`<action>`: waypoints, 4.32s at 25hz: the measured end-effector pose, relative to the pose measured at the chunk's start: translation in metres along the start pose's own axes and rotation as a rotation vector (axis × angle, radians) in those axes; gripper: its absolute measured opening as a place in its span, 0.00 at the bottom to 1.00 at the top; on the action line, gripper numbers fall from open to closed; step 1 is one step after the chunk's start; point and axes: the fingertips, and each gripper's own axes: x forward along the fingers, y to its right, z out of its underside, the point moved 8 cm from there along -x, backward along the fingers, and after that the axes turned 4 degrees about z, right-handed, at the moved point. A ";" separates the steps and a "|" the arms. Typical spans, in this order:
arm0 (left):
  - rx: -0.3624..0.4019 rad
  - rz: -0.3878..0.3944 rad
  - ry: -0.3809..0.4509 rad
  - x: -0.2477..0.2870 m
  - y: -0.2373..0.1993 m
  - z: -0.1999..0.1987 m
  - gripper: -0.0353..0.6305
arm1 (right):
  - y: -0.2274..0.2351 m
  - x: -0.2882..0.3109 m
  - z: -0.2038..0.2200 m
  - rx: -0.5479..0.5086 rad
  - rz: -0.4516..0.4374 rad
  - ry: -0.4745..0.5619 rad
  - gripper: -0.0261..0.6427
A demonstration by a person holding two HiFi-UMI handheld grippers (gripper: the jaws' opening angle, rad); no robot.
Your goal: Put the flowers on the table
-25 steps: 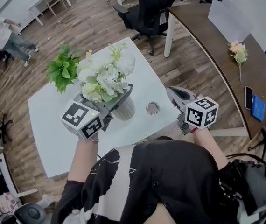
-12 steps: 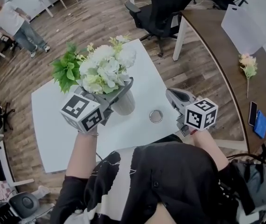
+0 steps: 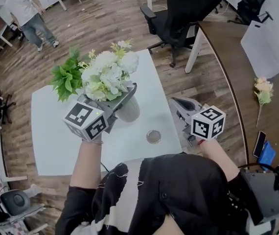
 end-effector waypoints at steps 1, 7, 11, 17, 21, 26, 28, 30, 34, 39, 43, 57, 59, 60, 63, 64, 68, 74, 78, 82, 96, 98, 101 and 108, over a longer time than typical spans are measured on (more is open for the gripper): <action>0.001 -0.014 0.000 0.005 -0.001 0.001 0.63 | 0.006 0.002 -0.001 -0.002 -0.011 -0.009 0.06; -0.012 -0.114 0.002 0.032 -0.012 0.009 0.63 | 0.038 0.016 0.000 0.008 -0.080 -0.069 0.06; -0.019 -0.179 -0.006 0.059 -0.029 0.014 0.63 | 0.064 0.034 -0.007 0.028 -0.134 -0.100 0.06; -0.014 -0.244 -0.024 0.081 -0.043 0.019 0.63 | 0.086 0.057 -0.010 0.057 -0.203 -0.117 0.06; 0.008 -0.267 -0.041 0.100 -0.056 0.030 0.63 | 0.103 0.079 -0.014 0.064 -0.238 -0.120 0.06; 0.026 -0.312 -0.046 0.113 -0.076 0.040 0.63 | 0.115 0.103 -0.018 0.077 -0.272 -0.106 0.06; 0.022 -0.329 -0.033 0.115 -0.087 0.042 0.63 | 0.119 0.109 -0.019 0.084 -0.282 -0.104 0.06; 0.022 -0.337 -0.031 0.117 -0.095 0.043 0.63 | 0.122 0.112 -0.019 0.089 -0.287 -0.103 0.06; 0.051 -0.358 -0.058 0.122 -0.104 0.046 0.63 | 0.130 0.111 -0.012 0.108 -0.281 -0.104 0.06; 0.058 -0.376 -0.084 0.132 -0.110 0.052 0.63 | 0.138 0.106 -0.005 0.121 -0.285 -0.111 0.06; 0.058 -0.389 -0.109 0.133 -0.112 0.056 0.63 | 0.142 0.100 -0.003 0.131 -0.280 -0.103 0.06; 0.053 -0.417 -0.117 0.129 -0.105 0.060 0.63 | 0.144 0.090 -0.001 0.134 -0.295 -0.097 0.06; 0.053 -0.419 -0.115 0.126 -0.103 0.061 0.63 | 0.141 0.089 0.002 0.133 -0.299 -0.101 0.06; 0.051 -0.420 -0.114 0.124 -0.103 0.061 0.63 | 0.139 0.089 0.003 0.133 -0.302 -0.104 0.06; 0.047 -0.423 -0.120 0.120 -0.102 0.061 0.63 | 0.136 0.088 0.004 0.131 -0.307 -0.108 0.06; 0.047 -0.425 -0.125 0.120 -0.102 0.062 0.63 | 0.135 0.088 0.004 0.130 -0.309 -0.109 0.06; 0.045 -0.427 -0.145 0.122 -0.103 0.062 0.63 | 0.133 0.089 0.005 0.127 -0.319 -0.111 0.06; 0.040 -0.449 -0.140 0.118 -0.103 0.063 0.63 | 0.128 0.089 0.007 0.129 -0.326 -0.111 0.06; 0.043 -0.449 -0.142 0.115 -0.100 0.064 0.63 | 0.126 0.088 0.009 0.130 -0.327 -0.110 0.06; 0.053 -0.455 -0.137 0.115 -0.098 0.064 0.63 | 0.123 0.089 0.008 0.129 -0.332 -0.107 0.06; 0.134 -0.547 -0.136 0.112 -0.092 0.065 0.63 | 0.122 0.083 0.013 0.138 -0.325 -0.117 0.06; 0.133 -0.555 -0.139 0.112 -0.092 0.064 0.63 | 0.121 0.083 0.012 0.137 -0.327 -0.119 0.06; 0.131 -0.560 -0.148 0.111 -0.093 0.065 0.64 | 0.120 0.083 0.013 0.134 -0.328 -0.120 0.06; 0.132 -0.561 -0.142 0.111 -0.093 0.067 0.64 | 0.122 0.082 0.012 0.132 -0.333 -0.125 0.06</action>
